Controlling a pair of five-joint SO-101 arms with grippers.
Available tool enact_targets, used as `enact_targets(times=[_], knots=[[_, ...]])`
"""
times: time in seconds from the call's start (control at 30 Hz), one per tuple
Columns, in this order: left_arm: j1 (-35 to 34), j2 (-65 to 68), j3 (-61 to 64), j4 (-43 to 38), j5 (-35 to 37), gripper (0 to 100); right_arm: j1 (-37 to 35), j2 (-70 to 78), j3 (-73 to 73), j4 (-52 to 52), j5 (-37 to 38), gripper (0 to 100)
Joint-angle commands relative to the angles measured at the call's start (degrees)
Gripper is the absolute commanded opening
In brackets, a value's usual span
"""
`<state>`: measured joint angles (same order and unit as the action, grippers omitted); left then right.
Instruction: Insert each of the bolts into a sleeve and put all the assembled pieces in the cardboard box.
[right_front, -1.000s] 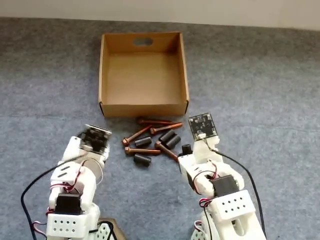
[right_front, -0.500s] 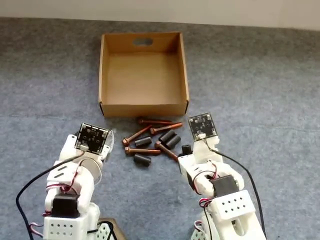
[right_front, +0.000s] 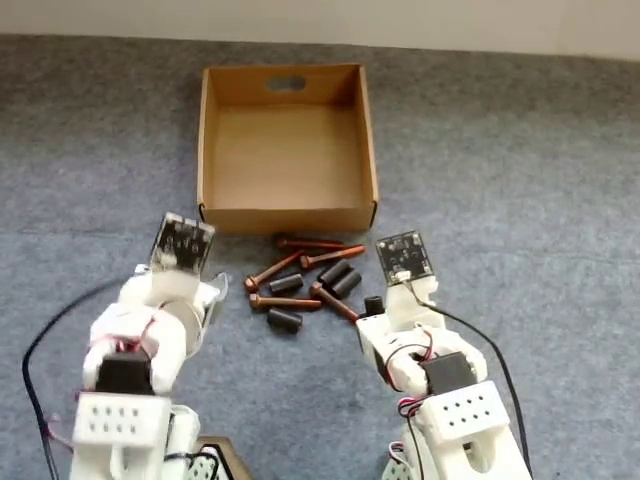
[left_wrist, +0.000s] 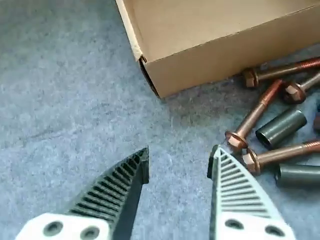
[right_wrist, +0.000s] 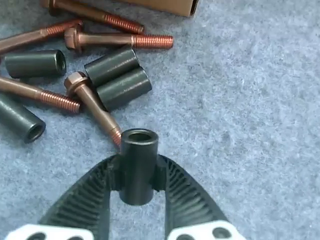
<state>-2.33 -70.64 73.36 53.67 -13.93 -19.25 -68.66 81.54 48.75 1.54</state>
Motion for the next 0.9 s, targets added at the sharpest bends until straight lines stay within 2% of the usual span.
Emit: enact_targets(times=[0.0, 0.17, 0.23, 0.47, 0.73, 0.87], knots=[[6.4, 13.4, -5.8, 0.8, 3.4, 21, -0.4, -0.9, -0.3, -1.0, -0.4, 0.6], [13.7, 20.1, -5.8, 0.8, 18.0, 21, -0.4, -0.9, -0.3, -1.0, -0.4, 0.6], [15.2, 21.4, -5.8, 0.8, 21.6, 21, -0.4, -0.9, -0.3, -1.0, -0.4, 0.6], [15.4, 23.3, -5.5, -1.9, 22.2, 21, -0.4, -0.9, -0.3, -1.0, -0.4, 0.6], [13.5, 23.3, 1.5, -14.5, 22.2, 21, -0.4, -0.9, -0.2, -0.8, -0.4, 0.6], [11.5, 23.3, 3.2, -17.1, 22.2, 21, -0.4, -0.9, -0.2, -0.8, -0.4, 0.6]])
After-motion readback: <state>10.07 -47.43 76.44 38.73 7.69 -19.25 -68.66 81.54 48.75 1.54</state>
